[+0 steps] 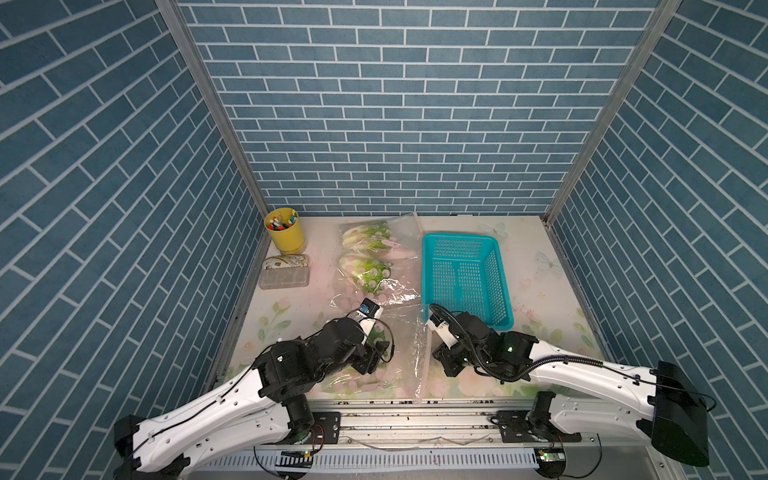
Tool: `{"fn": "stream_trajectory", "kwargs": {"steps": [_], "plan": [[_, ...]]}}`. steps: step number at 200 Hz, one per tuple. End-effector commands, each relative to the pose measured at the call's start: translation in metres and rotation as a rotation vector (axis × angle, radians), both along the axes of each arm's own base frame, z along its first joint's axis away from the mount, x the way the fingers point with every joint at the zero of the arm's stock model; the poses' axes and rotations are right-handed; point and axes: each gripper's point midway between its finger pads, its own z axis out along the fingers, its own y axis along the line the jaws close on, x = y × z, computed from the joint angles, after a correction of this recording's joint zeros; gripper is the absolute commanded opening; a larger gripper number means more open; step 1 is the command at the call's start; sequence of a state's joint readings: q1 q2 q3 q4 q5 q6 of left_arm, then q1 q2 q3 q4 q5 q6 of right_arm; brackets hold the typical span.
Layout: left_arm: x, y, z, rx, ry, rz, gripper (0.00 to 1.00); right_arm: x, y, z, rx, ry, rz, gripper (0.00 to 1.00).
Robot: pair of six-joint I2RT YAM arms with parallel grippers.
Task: Open the zip-top bag and take out the chinese cabbages
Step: Pick up the Chinese cabbage from the zipper food storage bag.
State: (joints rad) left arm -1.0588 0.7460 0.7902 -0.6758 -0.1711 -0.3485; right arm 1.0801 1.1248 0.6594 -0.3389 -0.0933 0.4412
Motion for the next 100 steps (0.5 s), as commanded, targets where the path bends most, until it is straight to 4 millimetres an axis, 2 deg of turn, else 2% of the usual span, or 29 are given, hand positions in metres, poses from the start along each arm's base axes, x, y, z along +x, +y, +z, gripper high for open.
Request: {"fn": "stream_trajectory", "kwargs": {"steps": [1, 100], "plan": [[0.001, 0.002, -0.003, 0.008, 0.002, 0.009, 0.73, 0.003, 0.007, 0.009, 0.021, 0.009, -0.028, 0.0], [0.001, 0.003, -0.004, 0.011, -0.002, 0.011, 0.73, -0.005, 0.015, 0.019, 0.053, 0.027, 0.015, 0.0]]}}
